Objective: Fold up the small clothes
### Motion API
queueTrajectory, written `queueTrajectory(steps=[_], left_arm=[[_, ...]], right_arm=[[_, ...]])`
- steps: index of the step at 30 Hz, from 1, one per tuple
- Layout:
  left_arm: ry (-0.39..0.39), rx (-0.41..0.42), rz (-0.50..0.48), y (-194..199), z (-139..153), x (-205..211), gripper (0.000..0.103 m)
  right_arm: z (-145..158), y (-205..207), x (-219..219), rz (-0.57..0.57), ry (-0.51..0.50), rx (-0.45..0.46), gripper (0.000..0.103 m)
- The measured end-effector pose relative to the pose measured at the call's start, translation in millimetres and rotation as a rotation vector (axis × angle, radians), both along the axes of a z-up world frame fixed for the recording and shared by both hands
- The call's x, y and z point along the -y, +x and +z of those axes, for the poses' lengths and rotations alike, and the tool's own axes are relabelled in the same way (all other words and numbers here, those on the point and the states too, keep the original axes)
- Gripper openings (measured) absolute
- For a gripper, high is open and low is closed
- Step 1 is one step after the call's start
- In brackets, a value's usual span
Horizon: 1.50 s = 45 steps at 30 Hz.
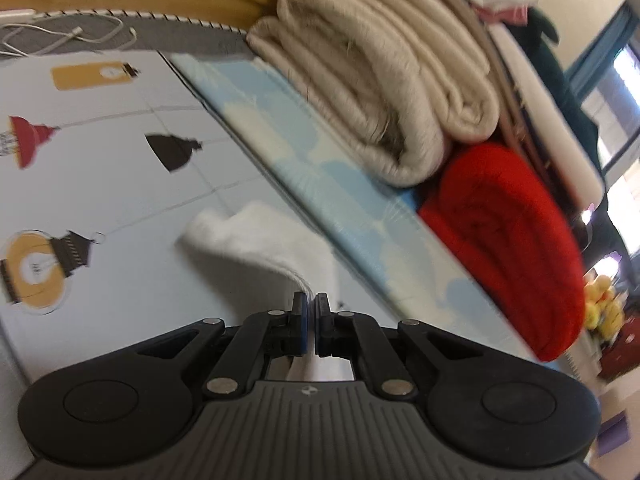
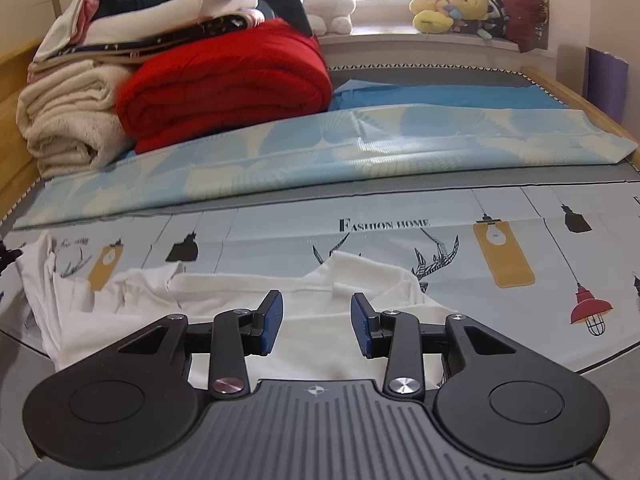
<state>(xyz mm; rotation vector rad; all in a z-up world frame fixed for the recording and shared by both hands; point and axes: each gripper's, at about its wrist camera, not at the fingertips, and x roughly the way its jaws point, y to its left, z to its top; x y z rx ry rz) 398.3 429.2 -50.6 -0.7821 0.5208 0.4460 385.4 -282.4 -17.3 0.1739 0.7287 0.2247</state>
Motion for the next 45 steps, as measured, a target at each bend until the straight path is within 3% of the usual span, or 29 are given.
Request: queueTrajectory(steps=[6, 9, 12, 15, 18, 20, 23, 26, 30, 32, 34, 35, 39, 41, 45], left_arm=[[0.056, 0.005, -0.003, -47, 54, 28, 0.003], [0.126, 0.036, -0.059, -59, 85, 68, 0.003], [0.208, 0.089, -0.254, -55, 112, 156, 0.003], [0.174, 0.111, -0.54, -51, 113, 264, 0.003], [0.08, -0.007, -0.897, -46, 89, 370, 0.008], [0.125, -0.076, -0.981, -50, 80, 405, 0.012], [0.217, -0.134, -0.947, -52, 84, 404, 0.012], [0.239, -0.178, -0.84, -51, 98, 370, 0.012], [0.376, -0.25, -0.698, -39, 98, 315, 0.013], [0.342, -0.273, -0.629, -43, 79, 288, 0.013], [0.257, -0.408, -0.569, -36, 50, 261, 0.013], [0.245, -0.432, -0.536, -34, 44, 253, 0.013], [0.32, -0.423, -0.516, -25, 40, 234, 0.013], [0.3, -0.434, -0.517, -27, 38, 226, 0.013], [0.264, -0.416, -0.519, -24, 39, 220, 0.013]], right_arm=[[13, -5, 8, -0.013, 0.045, 0.029, 0.04], [21, -9, 10, -0.027, 0.073, 0.047, 0.039], [27, -14, 14, -0.049, 0.119, 0.049, 0.039], [31, -21, 18, -0.073, 0.142, 0.05, 0.04], [29, -26, 26, -0.093, 0.151, 0.036, 0.04], [23, -29, 33, -0.103, 0.154, 0.012, 0.04], [13, -31, 45, -0.123, 0.149, -0.025, 0.04], [2, -31, 54, -0.133, 0.161, -0.072, 0.04], [-11, -25, 61, -0.148, 0.189, -0.115, 0.04], [-22, -19, 62, -0.152, 0.209, -0.156, 0.04], [-37, -12, 60, -0.155, 0.226, -0.213, 0.04], [-45, -9, 58, -0.156, 0.229, -0.24, 0.04], [-75, 9, 53, -0.166, 0.278, -0.328, 0.04], [-87, 19, 45, -0.142, 0.279, -0.351, 0.046], [-102, 28, 24, -0.112, 0.156, -0.374, 0.047]])
